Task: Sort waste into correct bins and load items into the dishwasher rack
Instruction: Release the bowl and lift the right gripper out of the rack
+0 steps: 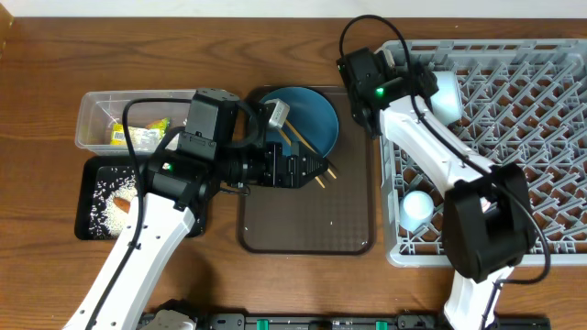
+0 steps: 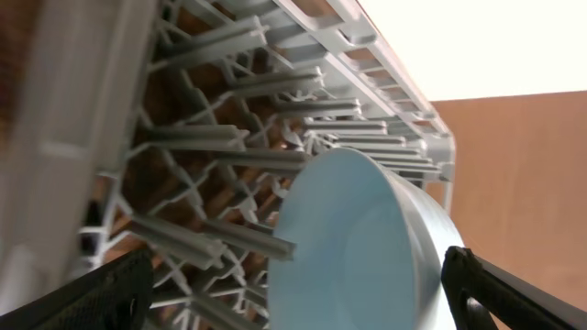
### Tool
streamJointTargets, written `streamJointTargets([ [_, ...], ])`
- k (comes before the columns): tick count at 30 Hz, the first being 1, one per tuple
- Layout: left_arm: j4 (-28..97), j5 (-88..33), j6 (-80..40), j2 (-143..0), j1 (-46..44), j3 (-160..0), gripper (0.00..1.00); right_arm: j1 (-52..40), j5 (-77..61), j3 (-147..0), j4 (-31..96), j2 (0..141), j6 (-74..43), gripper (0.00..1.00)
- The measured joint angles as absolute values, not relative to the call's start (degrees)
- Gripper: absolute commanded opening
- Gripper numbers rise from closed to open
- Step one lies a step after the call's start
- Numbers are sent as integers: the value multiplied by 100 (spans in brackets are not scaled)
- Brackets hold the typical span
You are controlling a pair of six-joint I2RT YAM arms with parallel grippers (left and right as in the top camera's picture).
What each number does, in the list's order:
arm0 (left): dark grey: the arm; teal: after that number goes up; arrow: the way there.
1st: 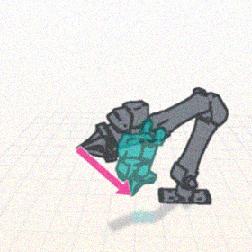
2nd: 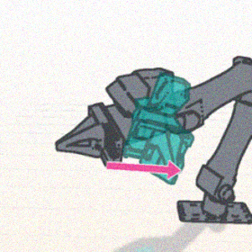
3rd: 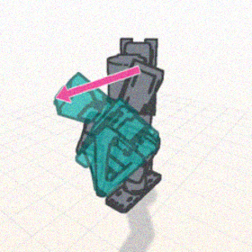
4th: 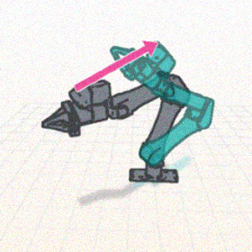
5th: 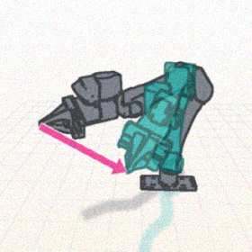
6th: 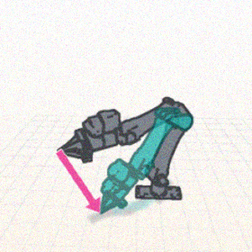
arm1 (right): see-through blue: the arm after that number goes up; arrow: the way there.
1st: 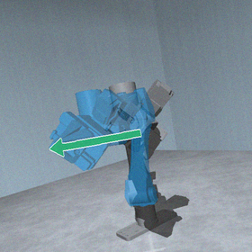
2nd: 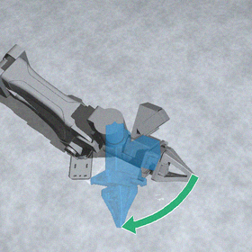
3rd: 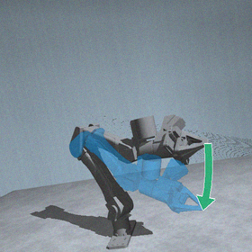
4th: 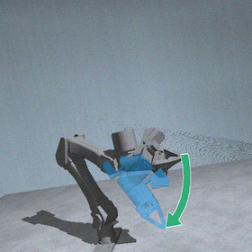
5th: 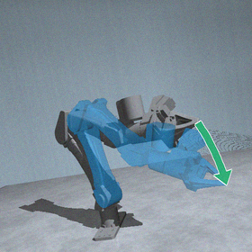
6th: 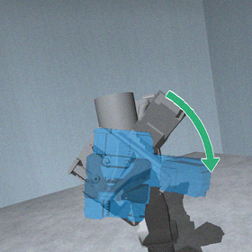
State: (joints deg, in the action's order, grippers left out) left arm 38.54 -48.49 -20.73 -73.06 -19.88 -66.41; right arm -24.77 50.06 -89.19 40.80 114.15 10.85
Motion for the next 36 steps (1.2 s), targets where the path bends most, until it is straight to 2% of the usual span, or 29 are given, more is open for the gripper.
streamJointTargets([
  [12,3854,-4847,-2073,-7306,-1988,-6641,96,-2272,3424,-8917,4191,9758,718,98],
  [14,3854,-4849,-2073,-7306,-1988,-6641,96,-2069,3017,-8917,4283,9450,565,83],
  [16,3852,-4849,-2073,-7306,-1988,-6641,96,-1769,2552,-8917,4403,9183,384,55],
  [17,3852,-4847,-2073,-7306,-1988,-6641,96,-1599,2294,-8917,4466,9074,301,30],
  [18,3854,-4847,-2073,-7306,-1988,-6641,96,-1406,2043,-8917,4525,8978,224,12],
  [19,3852,-4847,-2073,-7306,-1988,-6641,96,-1175,1743,-8917,4591,8888,154,1],
  [28,3854,-4849,-2073,-7306,-1988,-6641,96,657,-250,-8917,4886,8820,-220,7],
  [36,3854,-4849,-2073,-7306,-1988,-6641,96,1004,-1076,-8917,4921,9463,-285,5],
])
